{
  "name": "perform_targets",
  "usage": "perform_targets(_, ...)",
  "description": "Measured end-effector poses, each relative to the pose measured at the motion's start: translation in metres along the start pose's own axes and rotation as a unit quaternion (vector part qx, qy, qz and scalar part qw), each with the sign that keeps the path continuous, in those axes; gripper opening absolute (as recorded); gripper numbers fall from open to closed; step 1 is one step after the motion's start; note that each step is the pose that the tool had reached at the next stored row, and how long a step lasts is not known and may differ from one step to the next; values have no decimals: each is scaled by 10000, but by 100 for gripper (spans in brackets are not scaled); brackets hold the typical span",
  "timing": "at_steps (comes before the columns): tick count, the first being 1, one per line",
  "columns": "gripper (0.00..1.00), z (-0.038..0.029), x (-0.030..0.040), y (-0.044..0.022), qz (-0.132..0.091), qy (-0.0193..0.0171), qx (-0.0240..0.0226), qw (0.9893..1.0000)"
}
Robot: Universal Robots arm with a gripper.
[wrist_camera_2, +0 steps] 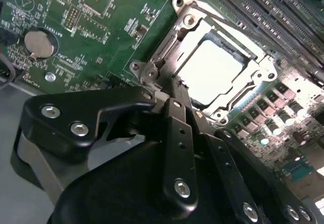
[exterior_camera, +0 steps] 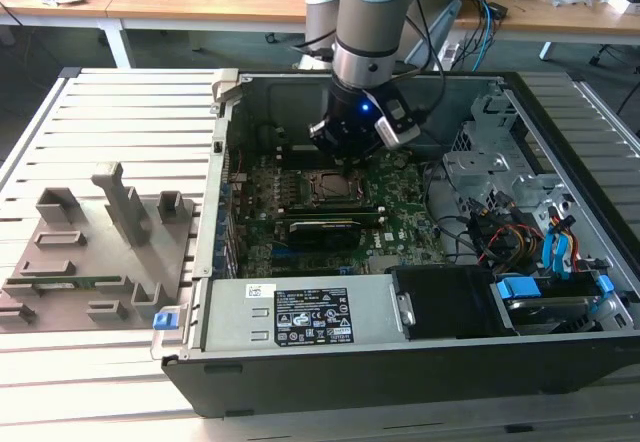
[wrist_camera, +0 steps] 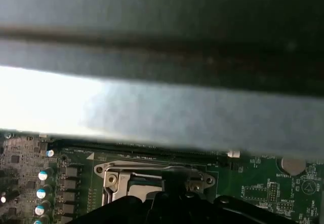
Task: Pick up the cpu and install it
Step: 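Install the first cpu locking lever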
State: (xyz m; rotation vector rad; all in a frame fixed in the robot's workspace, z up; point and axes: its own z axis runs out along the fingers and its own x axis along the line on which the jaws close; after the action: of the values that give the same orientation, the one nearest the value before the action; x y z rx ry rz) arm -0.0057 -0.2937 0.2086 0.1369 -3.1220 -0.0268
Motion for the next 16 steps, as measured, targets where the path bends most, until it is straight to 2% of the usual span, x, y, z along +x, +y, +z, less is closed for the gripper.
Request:
perform_targets(3,11,1,6,-69,0,0,0,10000)
perform_targets(6,11,4,8,-95,0,0,1,10000)
perform_targets(7,11,4,10,-121,0,0,1,10000)
perform_targets(8,11,4,17,-195,0,0,2,10000)
perform_targets(10,11,-9,20,-229,0,0,5,10000)
perform_targets(11,11,-74,22,-230,0,-8,6,10000)
perform_targets(12,11,-169,23,-228,-1,-16,8,10000)
perform_targets(14,11,-270,25,-227,-1,-19,9,10000)
perform_targets(15,11,-441,29,-223,-1,-32,9,10000)
perform_targets(16,11,-442,30,-223,-1,-32,9,10000)
